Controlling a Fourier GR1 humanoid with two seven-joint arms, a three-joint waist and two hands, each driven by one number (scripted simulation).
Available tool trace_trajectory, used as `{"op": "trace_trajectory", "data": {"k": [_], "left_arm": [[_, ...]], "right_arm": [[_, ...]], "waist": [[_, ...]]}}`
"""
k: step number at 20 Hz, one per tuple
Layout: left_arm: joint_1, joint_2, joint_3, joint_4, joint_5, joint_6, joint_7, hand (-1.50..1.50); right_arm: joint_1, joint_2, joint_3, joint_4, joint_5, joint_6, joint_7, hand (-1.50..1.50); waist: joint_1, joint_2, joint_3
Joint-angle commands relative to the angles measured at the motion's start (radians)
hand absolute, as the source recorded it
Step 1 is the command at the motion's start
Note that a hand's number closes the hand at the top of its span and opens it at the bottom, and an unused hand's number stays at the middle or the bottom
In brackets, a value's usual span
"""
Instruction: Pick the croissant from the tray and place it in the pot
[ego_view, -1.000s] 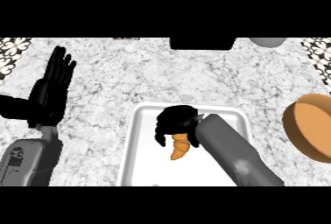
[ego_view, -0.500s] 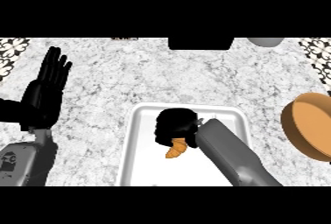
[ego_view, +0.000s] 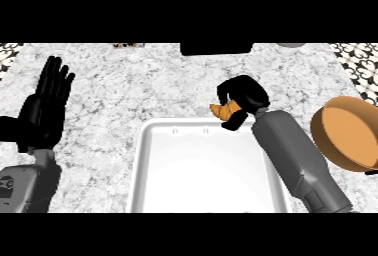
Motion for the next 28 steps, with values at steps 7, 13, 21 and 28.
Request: {"op": "trace_trajectory", "data": {"k": [7,13,21,28], "left_arm": [[-0.004,-0.004,-0.012,-0.001,-0.004,-0.005,-0.002,0.00],[-0.022,-0.014,-0.022,0.005,0.004,-0.017,-0.002,0.00],[-0.010,-0.018,-0.013,0.014,-0.003,-0.012,-0.019,0.00],[0.048,-0.003,0.016,-0.018,0.006,-0.013,-0.020,0.00]], "right_arm": [[-0.214,-0.119,-0.230,0.052,0.153,-0.289,0.844,1.50],[-0.379,-0.197,-0.185,0.083,0.430,-0.334,1.328,1.50],[-0.445,-0.153,-0.167,0.041,0.645,-0.147,1.670,1.50],[-0.265,-0.220,-0.258,-0.143,0.617,-0.047,1.582,1.50]], "waist": [[0.039,-0.001,-0.006],[0.065,0.001,-0.004],[0.049,-0.003,0.004],[0.010,-0.019,0.006]]}}
